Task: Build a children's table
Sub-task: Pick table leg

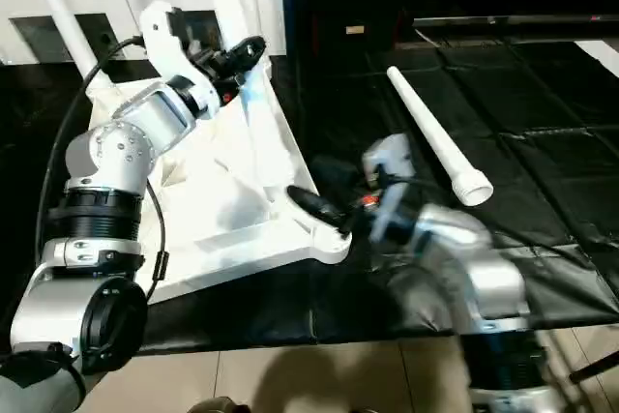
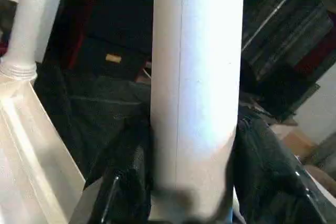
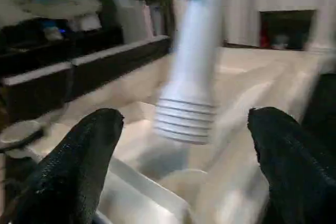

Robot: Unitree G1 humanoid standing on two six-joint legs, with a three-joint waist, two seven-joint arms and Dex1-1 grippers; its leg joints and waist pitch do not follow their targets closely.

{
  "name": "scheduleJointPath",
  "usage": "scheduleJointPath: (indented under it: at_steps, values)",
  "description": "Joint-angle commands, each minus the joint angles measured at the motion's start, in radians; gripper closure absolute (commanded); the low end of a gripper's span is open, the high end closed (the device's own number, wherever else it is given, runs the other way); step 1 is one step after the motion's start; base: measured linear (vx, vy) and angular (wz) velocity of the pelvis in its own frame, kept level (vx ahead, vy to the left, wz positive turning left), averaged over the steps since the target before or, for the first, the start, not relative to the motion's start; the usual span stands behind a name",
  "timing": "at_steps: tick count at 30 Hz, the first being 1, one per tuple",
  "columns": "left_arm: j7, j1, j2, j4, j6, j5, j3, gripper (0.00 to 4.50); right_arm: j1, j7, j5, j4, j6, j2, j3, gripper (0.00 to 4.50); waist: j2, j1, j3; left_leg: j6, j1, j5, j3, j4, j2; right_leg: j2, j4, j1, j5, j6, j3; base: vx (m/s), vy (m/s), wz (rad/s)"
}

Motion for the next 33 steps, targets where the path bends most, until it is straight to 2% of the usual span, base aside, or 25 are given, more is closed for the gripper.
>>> scheduleJointPath:
  at_steps: [1,3,5,8,9,13,14,15,17,20,22,23,24,26,27,29,30,32,33]
  values:
    - [-0.03,-0.028,0.019,-0.007,-0.002,0.009,-0.012,2.68,-0.031,-0.045,-0.034,0.037,-0.005,-0.022,-0.04,0.04,-0.018,0.004,-0.086,0.075,0.012,-0.128,-0.019,-0.06,0.037,-0.07,-0.088,0.065,-0.323,-0.081,0.057,0.0,0.0,0.0]
    - [-0.046,-0.027,0.024,-0.011,0.0,0.008,-0.02,2.68,-0.047,-0.05,-0.03,0.054,-0.024,-0.029,-0.052,0.0,-0.021,0.003,-0.087,0.077,0.011,-0.125,-0.018,-0.058,0.035,-0.07,-0.086,0.066,-0.317,-0.084,0.057,0.0,0.0,0.0]
    - [-0.063,-0.023,0.028,-0.022,0.006,0.005,-0.03,2.68,-0.082,-0.127,-0.048,0.096,-0.017,-0.02,-0.076,0.0,-0.019,0.003,-0.087,0.083,0.01,-0.11,-0.02,-0.059,0.036,-0.072,-0.083,0.066,-0.305,-0.091,0.057,0.0,0.0,0.0]
    - [-0.075,-0.019,0.031,-0.033,0.01,0.001,-0.039,2.68,-0.111,-0.146,-0.028,0.129,-0.029,0.0,-0.099,0.0,-0.018,0.002,-0.089,0.09,0.011,-0.103,-0.017,-0.056,0.035,-0.07,-0.081,0.065,-0.281,-0.106,0.058,0.0,0.0,0.0]
    - [-0.075,-0.019,0.031,-0.033,0.011,0.001,-0.039,2.68,-0.113,-0.146,-0.025,0.131,-0.027,0.001,-0.1,0.0,-0.02,0.002,-0.089,0.094,0.01,-0.098,-0.019,-0.057,0.038,-0.071,-0.076,0.067,-0.269,-0.114,0.057,0.0,0.0,0.0]
    - [-0.112,-0.011,0.039,-0.052,0.023,-0.002,-0.059,2.68,-0.166,-0.147,0.055,0.166,0.06,0.033,-0.135,0.0,-0.02,-0.001,-0.09,0.103,0.011,-0.096,-0.019,-0.057,0.04,-0.071,-0.075,0.067,-0.258,-0.129,0.059,0.0,0.0,0.0]
    - [-0.13,-0.004,0.044,-0.065,0.031,-0.001,-0.073,2.68,-0.174,-0.115,0.082,0.155,0.089,0.04,-0.126,0.0,-0.023,0.001,-0.09,0.105,0.012,-0.094,-0.018,-0.058,0.041,-0.073,-0.073,0.068,-0.254,-0.132,0.06,0.0,0.0,0.0]
    - [-0.142,0.0,0.048,-0.075,0.037,0.0,-0.084,2.68,-0.178,-0.093,0.095,0.146,0.106,0.041,-0.114,0.0,-0.022,0.002,-0.09,0.105,0.012,-0.092,-0.018,-0.058,0.043,-0.073,-0.072,0.068,-0.252,-0.133,0.061,0.0,0.0,0.0]
    - [-0.172,0.009,0.054,-0.093,0.046,-0.003,-0.106,2.68,-0.182,-0.059,0.102,0.135,0.125,0.038,-0.087,0.0,-0.023,0.004,-0.089,0.105,0.011,-0.089,-0.018,-0.058,0.043,-0.074,-0.071,0.069,-0.248,-0.133,0.062,0.0,0.0,0.0]
    - [-0.257,0.039,0.065,-0.162,0.078,-0.03,-0.151,2.68,-0.19,0.005,0.093,0.11,0.17,0.018,-0.009,0.0,-0.024,0.005,-0.089,0.095,0.011,-0.089,-0.018,-0.059,0.045,-0.076,-0.069,0.07,-0.253,-0.136,0.063,0.0,0.0,0.0]
    - [-0.29,0.051,0.07,-0.189,0.097,-0.047,-0.164,2.68,-0.2,0.023,0.102,0.106,0.201,0.013,0.01,0.0,-0.023,0.005,-0.088,0.09,0.012,-0.092,-0.017,-0.059,0.045,-0.076,-0.07,0.068,-0.264,-0.137,0.065,0.0,0.0,0.0]
    - [-0.318,0.061,0.075,-0.211,0.114,-0.06,-0.176,2.68,-0.211,0.032,0.109,0.109,0.231,0.011,0.02,0.0,-0.027,0.004,-0.088,0.087,0.012,-0.096,-0.015,-0.059,0.044,-0.074,-0.072,0.066,-0.272,-0.132,0.065,0.0,0.0,0.0]
    - [-0.338,0.069,0.079,-0.229,0.123,-0.069,-0.183,2.68,-0.221,0.042,0.113,0.112,0.252,0.008,0.028,0.0,-0.024,0.005,-0.088,0.082,0.012,-0.095,-0.017,-0.06,0.045,-0.075,-0.07,0.068,-0.276,-0.134,0.065,0.0,0.0,0.0]
    - [-0.357,0.077,0.083,-0.249,0.138,-0.083,-0.187,2.68,-0.234,0.065,0.113,0.12,0.263,0.001,0.041,0.0,-0.025,0.004,-0.086,0.077,0.012,-0.103,-0.017,-0.061,0.046,-0.074,-0.071,0.066,-0.288,-0.128,0.065,0.0,0.0,0.0]
    - [-0.374,0.083,0.086,-0.265,0.15,-0.096,-0.192,2.68,-0.242,0.082,0.112,0.126,0.261,-0.004,0.048,0.0,-0.031,0.006,-0.086,0.07,0.011,-0.103,-0.016,-0.061,0.045,-0.078,-0.07,0.068,-0.304,-0.121,0.067,0.0,0.0,0.0]
    - [-0.409,0.096,0.095,-0.295,0.165,-0.116,-0.203,2.68,-0.257,0.111,0.117,0.136,0.263,-0.009,0.054,0.0,-0.03,0.005,-0.085,0.066,0.012,-0.107,-0.015,-0.061,0.044,-0.076,-0.074,0.065,-0.317,-0.111,0.066,0.0,0.0,0.0]
    - [-0.425,0.103,0.099,-0.311,0.173,-0.124,-0.208,2.68,-0.263,0.128,0.122,0.14,0.267,-0.013,0.057,0.0,-0.037,0.003,-0.086,0.066,0.012,-0.106,-0.014,-0.061,0.044,-0.076,-0.074,0.066,-0.316,-0.106,0.067,0.0,0.0,0.0]
    - [-0.449,0.115,0.106,-0.338,0.185,-0.133,-0.222,2.68,-0.274,0.165,0.136,0.145,0.285,-0.022,0.066,0.0,-0.033,0.005,-0.086,0.065,0.012,-0.1,-0.015,-0.061,0.044,-0.077,-0.071,0.067,-0.311,-0.11,0.067,0.0,0.0,0.0]
    - [-0.465,0.122,0.111,-0.354,0.191,-0.137,-0.232,2.68,-0.28,0.195,0.149,0.148,0.303,-0.028,0.073,0.0,-0.037,0.004,-0.086,0.069,0.012,-0.094,-0.016,-0.061,0.047,-0.076,-0.068,0.066,-0.298,-0.116,0.068,0.0,0.0,0.0]
